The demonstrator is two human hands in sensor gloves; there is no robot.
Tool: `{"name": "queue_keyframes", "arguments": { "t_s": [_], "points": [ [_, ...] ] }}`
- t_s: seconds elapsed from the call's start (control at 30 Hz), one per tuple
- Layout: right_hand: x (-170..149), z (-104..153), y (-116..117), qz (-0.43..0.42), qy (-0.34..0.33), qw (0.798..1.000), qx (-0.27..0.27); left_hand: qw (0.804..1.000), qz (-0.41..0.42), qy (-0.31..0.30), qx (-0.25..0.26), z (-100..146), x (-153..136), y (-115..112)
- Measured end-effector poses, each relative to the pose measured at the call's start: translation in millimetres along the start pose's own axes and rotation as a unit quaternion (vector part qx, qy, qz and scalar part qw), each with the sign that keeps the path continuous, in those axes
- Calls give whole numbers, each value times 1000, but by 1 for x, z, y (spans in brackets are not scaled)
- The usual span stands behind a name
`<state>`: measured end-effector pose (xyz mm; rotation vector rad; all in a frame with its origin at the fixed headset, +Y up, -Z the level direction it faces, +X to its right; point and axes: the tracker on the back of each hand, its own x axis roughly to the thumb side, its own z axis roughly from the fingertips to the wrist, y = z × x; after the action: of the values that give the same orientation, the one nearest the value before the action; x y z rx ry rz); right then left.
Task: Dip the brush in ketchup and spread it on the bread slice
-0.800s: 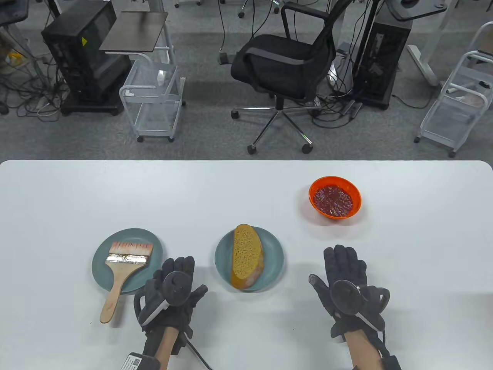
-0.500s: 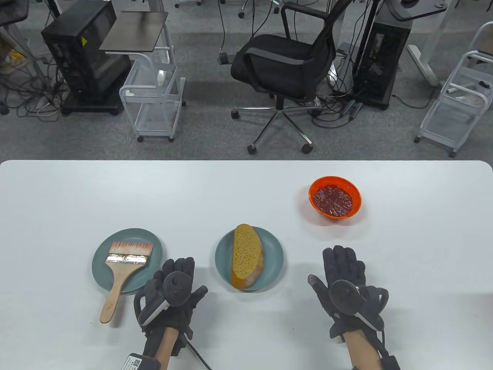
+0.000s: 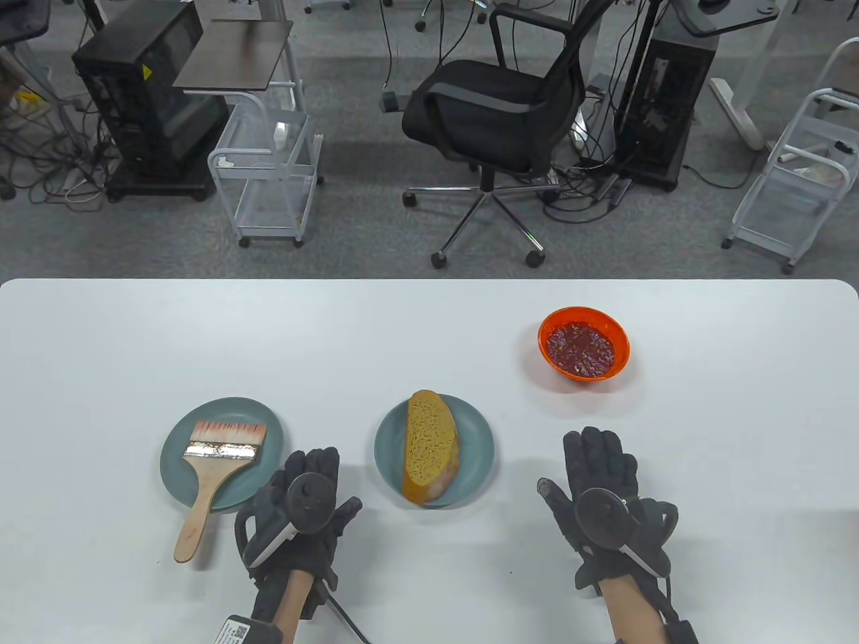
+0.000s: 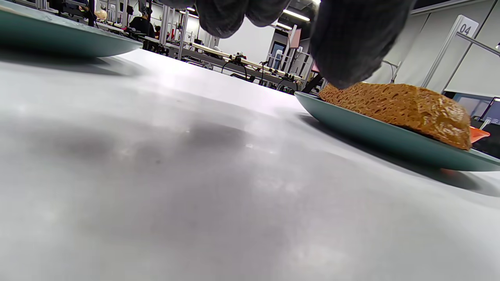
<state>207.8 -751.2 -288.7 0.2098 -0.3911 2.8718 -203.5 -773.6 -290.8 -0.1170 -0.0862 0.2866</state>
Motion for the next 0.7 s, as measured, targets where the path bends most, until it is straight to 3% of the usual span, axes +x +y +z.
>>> {"name": "queue_keyframes", "arguments": {
  "t_s": [0.3,0.47,0.63,0.7],
  "points": [
    [2,0,-6,-20,1,1000,-13,998,-26,42,41,2,-13,23],
    [2,-1,-6,-17,-2,1000,-8,991,26,73,111,13,-35,46],
    [1,-1,-6,-24,-2,1000,-6,977,71,153,130,26,-77,62],
    [1,-1,-7,-22,-2,1000,-3,961,77,234,123,33,-98,64]
  ]
}}
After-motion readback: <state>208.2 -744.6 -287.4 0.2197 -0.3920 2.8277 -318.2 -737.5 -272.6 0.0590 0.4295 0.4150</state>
